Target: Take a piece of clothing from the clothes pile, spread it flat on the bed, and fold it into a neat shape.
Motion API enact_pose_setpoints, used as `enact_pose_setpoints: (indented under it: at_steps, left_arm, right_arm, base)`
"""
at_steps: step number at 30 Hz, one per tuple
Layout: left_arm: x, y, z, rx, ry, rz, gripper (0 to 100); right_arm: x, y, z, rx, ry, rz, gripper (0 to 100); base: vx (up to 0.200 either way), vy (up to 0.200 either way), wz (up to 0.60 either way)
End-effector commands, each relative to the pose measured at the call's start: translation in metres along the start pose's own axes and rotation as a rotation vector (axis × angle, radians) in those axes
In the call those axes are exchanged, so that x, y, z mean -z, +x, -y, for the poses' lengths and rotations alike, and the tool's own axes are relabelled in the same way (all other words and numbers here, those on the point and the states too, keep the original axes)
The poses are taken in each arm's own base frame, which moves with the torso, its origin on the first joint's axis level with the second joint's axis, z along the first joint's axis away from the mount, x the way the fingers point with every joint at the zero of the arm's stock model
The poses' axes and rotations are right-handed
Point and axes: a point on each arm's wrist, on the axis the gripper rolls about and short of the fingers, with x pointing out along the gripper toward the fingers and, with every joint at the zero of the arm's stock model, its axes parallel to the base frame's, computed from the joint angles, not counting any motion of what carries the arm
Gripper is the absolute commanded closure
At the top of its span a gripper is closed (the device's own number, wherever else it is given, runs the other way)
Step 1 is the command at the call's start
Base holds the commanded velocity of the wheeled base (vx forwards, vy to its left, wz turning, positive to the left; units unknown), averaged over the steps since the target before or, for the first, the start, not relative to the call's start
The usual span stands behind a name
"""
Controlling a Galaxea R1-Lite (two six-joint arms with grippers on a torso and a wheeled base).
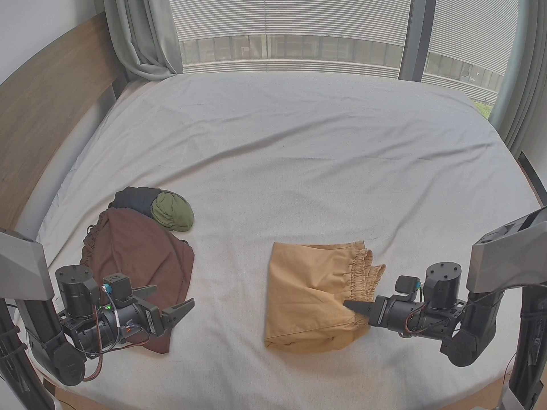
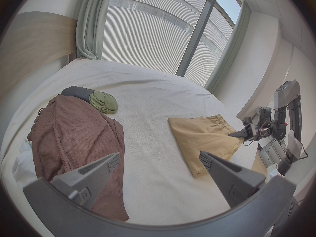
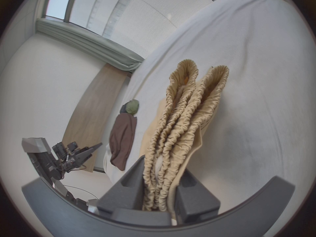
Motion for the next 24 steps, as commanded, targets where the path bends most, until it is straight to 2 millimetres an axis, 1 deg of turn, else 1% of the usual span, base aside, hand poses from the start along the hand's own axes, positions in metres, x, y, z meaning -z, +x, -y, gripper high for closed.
enact_pose_setpoints:
  at_steps: [1,20,24]
  left_arm:
    - [0.0,0.0,-0.001,-0.003,-0.003,-0.002,0]
    - [0.001,-0.002,-0.001,-0.005,-0.004,-0.004,0]
    - [0.0,-0.001,-0.001,-0.004,-0.003,-0.001,0]
  right_arm:
    - [-0.015,-0.006,-0.023,-0.086,-0.059,0.056,100]
    - [-0.032,-0.018,-0.05,-0.19,-0.107,0.114,100]
    - [-0.038,-0.015,-0.056,-0.219,-0.123,0.136,100]
  base:
    - [0.0,0.0,0.0]
    - [0.0,0.0,0.0]
    - [0.0,0.0,0.0]
